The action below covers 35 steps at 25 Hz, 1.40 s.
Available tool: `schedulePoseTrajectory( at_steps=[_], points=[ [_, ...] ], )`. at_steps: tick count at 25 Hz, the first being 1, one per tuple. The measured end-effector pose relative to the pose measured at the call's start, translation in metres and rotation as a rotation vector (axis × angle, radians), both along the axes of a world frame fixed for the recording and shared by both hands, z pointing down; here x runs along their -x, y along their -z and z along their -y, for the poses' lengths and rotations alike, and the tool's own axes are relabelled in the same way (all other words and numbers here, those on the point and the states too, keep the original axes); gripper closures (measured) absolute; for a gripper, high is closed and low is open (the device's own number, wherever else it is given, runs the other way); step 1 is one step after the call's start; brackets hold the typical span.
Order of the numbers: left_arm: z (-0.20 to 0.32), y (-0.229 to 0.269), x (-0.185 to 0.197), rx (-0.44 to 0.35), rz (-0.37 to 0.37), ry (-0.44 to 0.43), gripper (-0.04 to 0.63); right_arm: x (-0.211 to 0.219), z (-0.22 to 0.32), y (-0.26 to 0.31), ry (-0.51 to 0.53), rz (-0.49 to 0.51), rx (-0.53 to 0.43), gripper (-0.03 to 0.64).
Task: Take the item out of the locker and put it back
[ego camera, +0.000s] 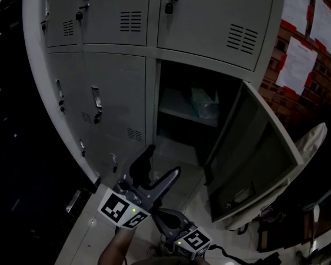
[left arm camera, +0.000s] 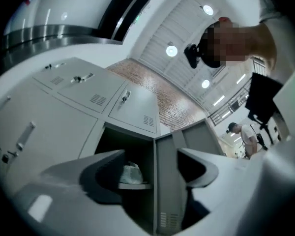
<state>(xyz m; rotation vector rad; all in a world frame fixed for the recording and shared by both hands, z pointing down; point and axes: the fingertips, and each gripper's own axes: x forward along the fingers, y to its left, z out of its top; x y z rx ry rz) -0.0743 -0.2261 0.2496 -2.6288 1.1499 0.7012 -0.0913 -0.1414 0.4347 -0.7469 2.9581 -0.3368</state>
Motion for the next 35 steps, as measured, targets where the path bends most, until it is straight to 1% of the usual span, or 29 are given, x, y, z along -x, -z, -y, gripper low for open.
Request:
schedulePoseTrajectory(
  at_steps=[1,2,3,6,9,11,14,15,18,19,20,22,25,26,27,29,30,32,35],
  points=[
    [0.021,0.005,-0.011,0.023,-0.001,-0.004,0.169,-0.004,0.001,-0.002,-0.013,0.0,0.007,0.616],
    [0.044,0.01,-0.023,0.045,0.012,0.002,0.123,-0.008,0.002,-0.002,-0.027,0.001,0.014,0.616],
    [0.067,0.013,-0.033,0.065,0.038,0.011,0.117,-0.011,0.004,-0.003,-0.041,0.004,0.019,0.615],
    [0.134,0.021,-0.062,0.128,0.13,0.032,0.117,-0.024,0.006,-0.004,-0.081,0.013,0.028,0.616],
    [0.187,0.024,-0.085,0.176,0.23,0.051,0.117,-0.038,0.01,-0.006,-0.126,0.016,0.036,0.617],
    [0.211,0.018,-0.098,0.21,0.292,0.06,0.118,-0.049,0.015,-0.006,-0.157,0.02,0.039,0.615],
    [0.237,-0.001,-0.111,0.286,0.398,0.085,0.132,-0.064,0.025,-0.008,-0.197,0.028,0.043,0.617],
    [0.243,-0.001,-0.112,0.288,0.414,0.102,0.143,-0.067,0.027,-0.008,-0.206,0.033,0.044,0.615],
    [0.252,0.011,-0.114,0.263,0.393,0.142,0.154,-0.072,0.032,-0.009,-0.21,0.031,0.049,0.617],
    [0.254,0.013,-0.114,0.267,0.398,0.147,0.199,-0.072,0.033,-0.009,-0.208,0.03,0.05,0.617],
    [0.257,0.013,-0.115,0.275,0.409,0.151,0.229,-0.071,0.034,-0.008,-0.204,0.031,0.052,0.617],
    [0.261,0.01,-0.115,0.292,0.42,0.159,0.229,-0.071,0.033,-0.007,-0.198,0.034,0.057,0.615],
    [0.263,0.001,-0.115,0.337,0.396,0.14,0.21,-0.074,0.034,-0.007,-0.195,0.036,0.059,0.617],
    [0.263,-0.003,-0.115,0.347,0.405,0.141,0.21,-0.075,0.035,-0.007,-0.195,0.037,0.058,0.615],
    [0.264,-0.007,-0.114,0.354,0.431,0.152,0.246,-0.076,0.036,-0.007,-0.197,0.039,0.057,0.617],
    [0.265,-0.014,-0.111,0.361,0.5,0.187,0.525,-0.077,0.036,-0.006,-0.2,0.045,0.056,0.617],
    [0.265,-0.015,-0.109,0.355,0.509,0.201,0.569,-0.077,0.036,-0.006,-0.202,0.046,0.056,0.617],
    [0.264,-0.012,-0.104,0.342,0.479,0.211,0.589,-0.079,0.037,-0.007,-0.204,0.048,0.059,0.617],
    [0.262,-0.01,-0.096,0.333,0.438,0.219,0.589,-0.08,0.039,-0.008,-0.203,0.053,0.065,0.617]
  ],
)
